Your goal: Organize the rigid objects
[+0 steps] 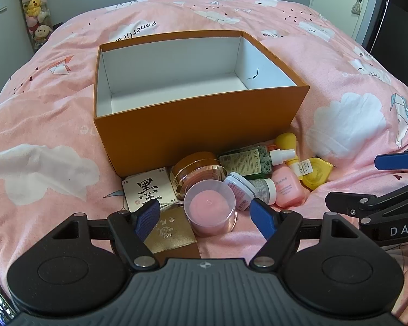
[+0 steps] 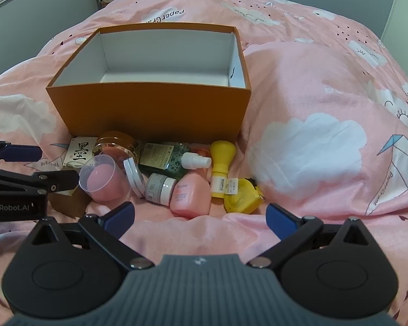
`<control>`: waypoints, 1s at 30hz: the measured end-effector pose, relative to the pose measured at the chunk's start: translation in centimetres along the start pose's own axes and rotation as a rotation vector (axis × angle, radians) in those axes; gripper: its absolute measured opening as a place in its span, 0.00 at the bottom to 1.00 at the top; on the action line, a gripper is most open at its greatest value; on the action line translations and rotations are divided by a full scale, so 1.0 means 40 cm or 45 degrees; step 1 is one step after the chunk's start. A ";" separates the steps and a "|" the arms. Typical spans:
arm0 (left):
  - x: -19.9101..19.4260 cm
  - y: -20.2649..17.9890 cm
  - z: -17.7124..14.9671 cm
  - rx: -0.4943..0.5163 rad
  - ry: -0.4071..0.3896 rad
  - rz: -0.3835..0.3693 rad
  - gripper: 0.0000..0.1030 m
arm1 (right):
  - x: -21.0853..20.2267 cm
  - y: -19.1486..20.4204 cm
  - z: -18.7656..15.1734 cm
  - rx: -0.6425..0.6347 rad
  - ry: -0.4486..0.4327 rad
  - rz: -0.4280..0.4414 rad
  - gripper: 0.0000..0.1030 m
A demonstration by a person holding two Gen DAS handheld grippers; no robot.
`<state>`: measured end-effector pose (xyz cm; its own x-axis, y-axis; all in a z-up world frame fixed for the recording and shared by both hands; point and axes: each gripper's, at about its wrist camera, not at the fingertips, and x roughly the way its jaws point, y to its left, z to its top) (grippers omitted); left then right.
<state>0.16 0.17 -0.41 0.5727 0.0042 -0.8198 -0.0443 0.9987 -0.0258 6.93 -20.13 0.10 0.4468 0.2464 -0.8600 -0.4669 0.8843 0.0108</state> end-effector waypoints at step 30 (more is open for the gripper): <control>0.002 -0.002 -0.005 0.000 0.005 -0.003 0.86 | 0.013 0.003 0.000 0.001 0.026 0.014 0.98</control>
<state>0.06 0.09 -0.58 0.5694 0.0014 -0.8220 -0.0428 0.9987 -0.0280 7.11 -19.92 -0.37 0.4257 0.2481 -0.8702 -0.4713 0.8817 0.0209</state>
